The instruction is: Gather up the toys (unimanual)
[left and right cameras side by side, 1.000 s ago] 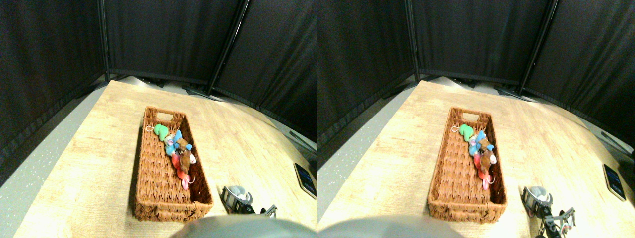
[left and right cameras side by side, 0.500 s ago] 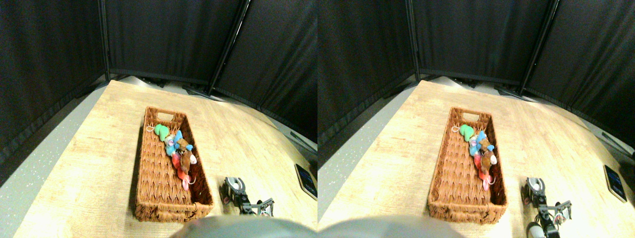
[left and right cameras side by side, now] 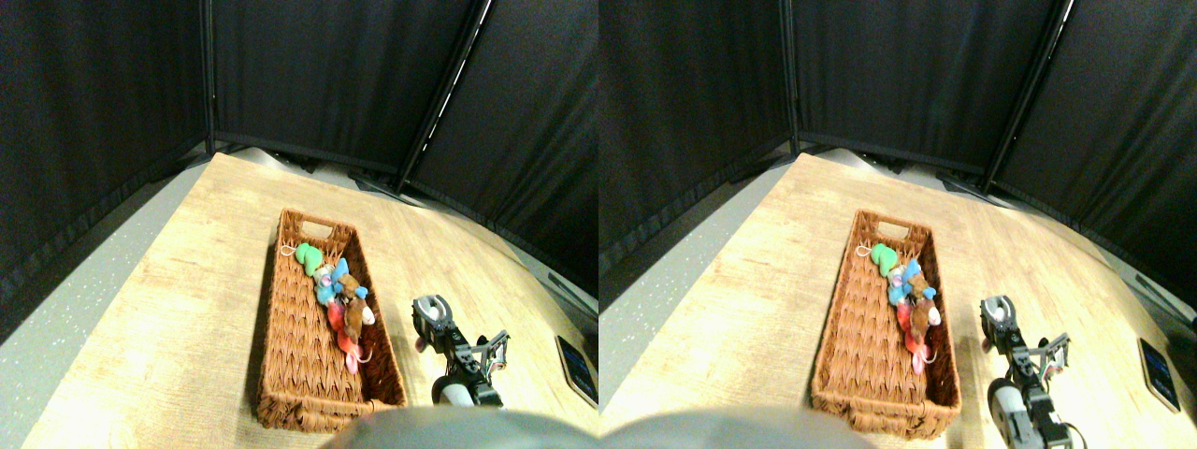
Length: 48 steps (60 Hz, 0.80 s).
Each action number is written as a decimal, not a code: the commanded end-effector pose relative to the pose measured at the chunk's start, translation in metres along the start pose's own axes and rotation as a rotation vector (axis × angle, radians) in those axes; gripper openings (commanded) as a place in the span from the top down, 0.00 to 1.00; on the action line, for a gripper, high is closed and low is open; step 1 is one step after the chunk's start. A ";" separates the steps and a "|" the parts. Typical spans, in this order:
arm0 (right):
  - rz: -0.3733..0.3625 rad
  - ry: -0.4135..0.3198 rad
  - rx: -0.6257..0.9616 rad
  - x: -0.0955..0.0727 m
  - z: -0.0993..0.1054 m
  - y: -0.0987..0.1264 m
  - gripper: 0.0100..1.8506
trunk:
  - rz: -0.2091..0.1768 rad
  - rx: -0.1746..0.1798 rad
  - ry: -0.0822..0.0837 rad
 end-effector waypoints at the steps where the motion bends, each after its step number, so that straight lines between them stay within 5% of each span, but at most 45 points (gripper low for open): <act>1: 0.053 0.006 -0.058 0.000 0.000 0.027 0.97 | 0.013 -0.025 -0.023; 21: 0.137 0.131 -0.088 -0.003 -0.029 0.083 0.97 | 0.058 -0.087 -0.061; 48: 0.178 0.294 -0.060 -0.007 -0.071 0.106 0.97 | 0.118 -0.172 -0.097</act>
